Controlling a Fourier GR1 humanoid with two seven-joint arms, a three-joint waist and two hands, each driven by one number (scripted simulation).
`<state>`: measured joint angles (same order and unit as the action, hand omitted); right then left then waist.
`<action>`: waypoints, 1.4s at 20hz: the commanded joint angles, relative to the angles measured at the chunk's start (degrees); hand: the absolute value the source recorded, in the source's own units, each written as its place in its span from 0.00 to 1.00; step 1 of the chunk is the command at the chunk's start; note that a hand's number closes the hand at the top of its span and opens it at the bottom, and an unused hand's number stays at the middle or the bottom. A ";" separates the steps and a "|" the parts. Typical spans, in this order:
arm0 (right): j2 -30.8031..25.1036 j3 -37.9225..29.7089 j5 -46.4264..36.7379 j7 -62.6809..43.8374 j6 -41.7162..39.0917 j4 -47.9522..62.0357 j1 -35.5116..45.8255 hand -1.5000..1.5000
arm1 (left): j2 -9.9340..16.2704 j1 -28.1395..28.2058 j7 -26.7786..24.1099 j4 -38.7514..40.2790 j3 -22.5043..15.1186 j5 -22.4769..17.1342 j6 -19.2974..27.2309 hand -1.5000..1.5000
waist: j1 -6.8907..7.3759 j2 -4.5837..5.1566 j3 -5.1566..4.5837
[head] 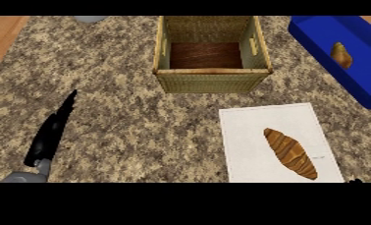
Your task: Pick the croissant from the placemat and place it in the basket
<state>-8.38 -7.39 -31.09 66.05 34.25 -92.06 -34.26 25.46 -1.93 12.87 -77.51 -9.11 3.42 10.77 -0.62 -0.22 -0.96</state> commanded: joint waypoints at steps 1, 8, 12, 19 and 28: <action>-0.36 -0.46 0.96 2.66 0.59 1.57 6.11 0.00 | 0.10 -0.22 -0.61 0.19 1.13 -0.24 -1.56 0.50 | 0.62 0.18 0.98; 0.84 0.88 -1.14 3.24 4.62 8.95 11.16 0.00 | -0.90 1.04 0.86 -1.12 0.51 1.07 -1.35 0.50 | 0.90 0.10 1.07; 2.58 1.92 -3.92 1.57 6.84 9.81 11.07 0.00 | -0.13 0.01 -0.50 0.71 2.11 0.98 -2.14 0.50 | 0.63 0.18 1.04; 1.73 -0.06 -4.42 -1.95 6.91 13.57 15.62 0.00 | -2.15 -0.13 -1.07 1.29 1.62 2.24 -1.39 0.50 | 0.63 0.21 1.03; -0.05 0.15 -6.27 -5.06 5.42 16.48 21.45 0.00 | -4.71 1.56 2.95 -4.12 1.72 5.25 -1.02 0.50 | 0.69 0.19 0.98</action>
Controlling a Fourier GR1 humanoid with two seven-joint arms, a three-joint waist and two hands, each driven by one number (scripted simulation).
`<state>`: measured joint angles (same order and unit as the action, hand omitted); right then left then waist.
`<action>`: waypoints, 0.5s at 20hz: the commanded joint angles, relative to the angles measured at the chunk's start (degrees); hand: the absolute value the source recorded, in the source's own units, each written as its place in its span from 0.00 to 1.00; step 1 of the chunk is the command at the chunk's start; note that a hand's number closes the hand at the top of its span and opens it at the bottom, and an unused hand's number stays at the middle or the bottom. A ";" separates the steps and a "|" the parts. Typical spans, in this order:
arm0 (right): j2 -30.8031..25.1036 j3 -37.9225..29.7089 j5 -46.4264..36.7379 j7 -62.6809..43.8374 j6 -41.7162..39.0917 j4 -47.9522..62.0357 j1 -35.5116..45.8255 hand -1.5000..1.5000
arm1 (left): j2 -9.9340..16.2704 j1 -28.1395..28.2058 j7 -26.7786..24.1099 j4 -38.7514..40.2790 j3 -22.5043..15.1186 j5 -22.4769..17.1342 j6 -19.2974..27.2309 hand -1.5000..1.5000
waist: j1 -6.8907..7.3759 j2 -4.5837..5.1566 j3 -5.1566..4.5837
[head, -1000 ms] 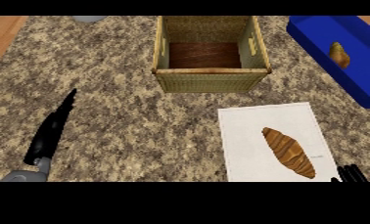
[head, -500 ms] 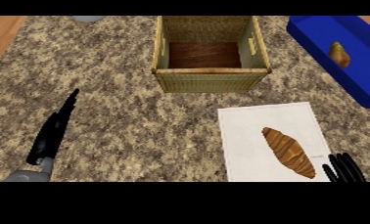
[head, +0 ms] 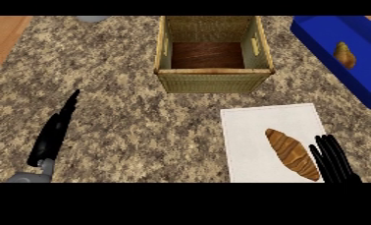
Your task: Pick the croissant from the placemat and place it in the basket
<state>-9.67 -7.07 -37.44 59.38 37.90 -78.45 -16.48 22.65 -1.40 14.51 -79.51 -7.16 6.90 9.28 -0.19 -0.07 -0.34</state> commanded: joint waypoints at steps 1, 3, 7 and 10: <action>1.74 0.32 0.07 3.19 2.55 5.38 4.06 0.00 | -0.70 1.34 -2.24 0.99 2.17 0.88 -1.19 0.50 | 0.23 0.06 0.36; 3.39 1.75 -1.32 4.74 5.11 6.72 2.01 0.00 | -3.57 -0.93 -0.93 2.16 0.07 3.70 0.64 0.50 | 0.02 0.08 0.36; 1.37 2.59 -6.93 -2.26 1.74 11.28 9.71 1.00 | -1.38 1.06 -5.92 4.83 3.21 0.98 -2.38 0.50 | 0.48 0.19 0.34; 0.93 5.15 -7.35 -1.54 -0.92 8.51 7.47 1.00 | -2.90 -0.74 -1.89 3.21 1.74 3.55 -0.63 0.50 | 0.14 0.13 0.34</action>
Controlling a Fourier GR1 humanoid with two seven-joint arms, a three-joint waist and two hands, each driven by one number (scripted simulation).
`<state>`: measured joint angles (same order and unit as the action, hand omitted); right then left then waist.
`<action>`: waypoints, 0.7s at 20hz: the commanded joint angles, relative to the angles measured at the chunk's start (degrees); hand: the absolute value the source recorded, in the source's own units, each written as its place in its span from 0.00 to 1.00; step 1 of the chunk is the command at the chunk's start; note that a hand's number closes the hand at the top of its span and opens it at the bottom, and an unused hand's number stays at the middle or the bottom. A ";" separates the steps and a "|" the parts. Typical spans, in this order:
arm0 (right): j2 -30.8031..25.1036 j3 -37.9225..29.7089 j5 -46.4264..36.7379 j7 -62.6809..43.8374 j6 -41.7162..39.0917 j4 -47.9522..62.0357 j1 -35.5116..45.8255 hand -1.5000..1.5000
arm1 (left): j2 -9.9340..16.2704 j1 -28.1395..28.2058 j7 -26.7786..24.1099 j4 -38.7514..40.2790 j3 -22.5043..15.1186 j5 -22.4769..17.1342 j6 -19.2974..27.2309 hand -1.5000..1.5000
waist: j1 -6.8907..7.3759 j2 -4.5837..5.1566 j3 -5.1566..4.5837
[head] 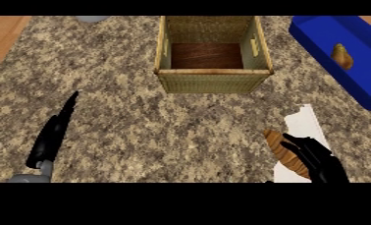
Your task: Pick the croissant from the placemat and place it in the basket
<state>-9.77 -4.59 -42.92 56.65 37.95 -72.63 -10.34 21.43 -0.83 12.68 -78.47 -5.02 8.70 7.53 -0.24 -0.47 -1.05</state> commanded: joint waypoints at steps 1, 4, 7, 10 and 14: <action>-0.44 3.22 -1.20 1.60 -3.79 2.19 1.57 1.00 | -1.86 -2.25 1.10 1.44 -0.68 1.90 1.11 0.50 | 0.20 0.52 1.06; 0.46 4.44 -4.55 0.76 -1.06 2.08 1.22 1.00 | -1.11 0.29 0.99 -1.17 0.29 1.31 0.12 0.50 | 0.40 0.45 1.05; 2.17 4.87 -7.87 1.63 3.17 7.24 5.10 1.00 | -0.90 -1.06 1.51 -0.28 0.57 1.21 -0.84 0.50 | 0.71 0.54 1.08; 2.91 5.12 -6.65 4.44 5.55 2.80 0.70 1.00 | -2.17 -0.87 0.10 0.58 0.46 1.39 -0.72 0.50 | 0.18 0.46 1.06; 6.99 4.98 -3.24 8.08 12.45 -0.97 -3.10 1.00 | -0.76 -1.40 0.56 0.93 1.98 0.67 -2.16 0.50 | -0.14 0.37 1.09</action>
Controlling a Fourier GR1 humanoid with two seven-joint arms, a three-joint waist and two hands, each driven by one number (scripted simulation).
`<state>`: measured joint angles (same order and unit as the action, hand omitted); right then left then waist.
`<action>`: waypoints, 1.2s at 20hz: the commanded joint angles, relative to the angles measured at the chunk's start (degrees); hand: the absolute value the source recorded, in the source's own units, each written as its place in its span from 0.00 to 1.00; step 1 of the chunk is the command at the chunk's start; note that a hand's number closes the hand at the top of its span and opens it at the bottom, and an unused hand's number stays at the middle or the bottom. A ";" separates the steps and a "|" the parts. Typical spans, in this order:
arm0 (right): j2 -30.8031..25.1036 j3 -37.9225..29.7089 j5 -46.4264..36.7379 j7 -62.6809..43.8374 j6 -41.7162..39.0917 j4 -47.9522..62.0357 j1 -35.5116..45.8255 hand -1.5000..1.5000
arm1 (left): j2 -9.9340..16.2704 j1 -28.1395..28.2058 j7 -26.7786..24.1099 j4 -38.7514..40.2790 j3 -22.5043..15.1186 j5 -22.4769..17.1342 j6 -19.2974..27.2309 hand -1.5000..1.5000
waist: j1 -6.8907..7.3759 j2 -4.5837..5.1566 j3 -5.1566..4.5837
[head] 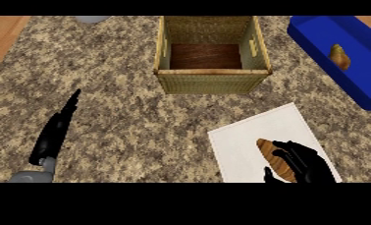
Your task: Pick the croissant from the placemat and place it in the basket
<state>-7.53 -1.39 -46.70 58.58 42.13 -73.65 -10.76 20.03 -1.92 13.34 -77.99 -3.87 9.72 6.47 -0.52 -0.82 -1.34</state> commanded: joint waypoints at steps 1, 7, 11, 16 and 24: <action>5.68 1.34 3.77 8.66 10.02 1.33 -2.29 1.00 | -0.57 0.26 1.02 -0.73 0.03 0.37 0.28 0.50 | 0.22 0.68 1.45; -0.74 -8.01 -6.61 -23.13 -3.67 -3.61 -4.53 1.00 | 0.62 0.87 -0.95 -0.23 1.29 -0.09 -0.50 0.50 | 0.50 1.48 0.71; -0.97 -10.87 -11.05 -35.46 -9.60 -4.71 -6.75 1.00 | 0.99 1.05 -0.84 -1.85 0.96 0.70 -0.02 0.50 | 1.47 1.83 0.35; -1.32 -9.57 -15.79 -51.05 -22.25 -22.30 -0.46 1.00 | -0.69 -0.08 1.20 -1.34 -0.45 0.72 -0.49 0.50 | 0.54 0.84 0.47; -6.27 -8.70 -17.72 -71.93 -48.61 -50.73 10.43 1.00 | 0.06 1.11 1.60 -1.62 0.43 0.61 -0.67 0.50 | 0.25 0.15 0.75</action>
<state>-12.27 -10.99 -63.51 -3.52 5.71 -112.93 -5.10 20.14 -1.19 14.78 -79.46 -3.50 10.59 6.17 -0.32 -0.52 -0.75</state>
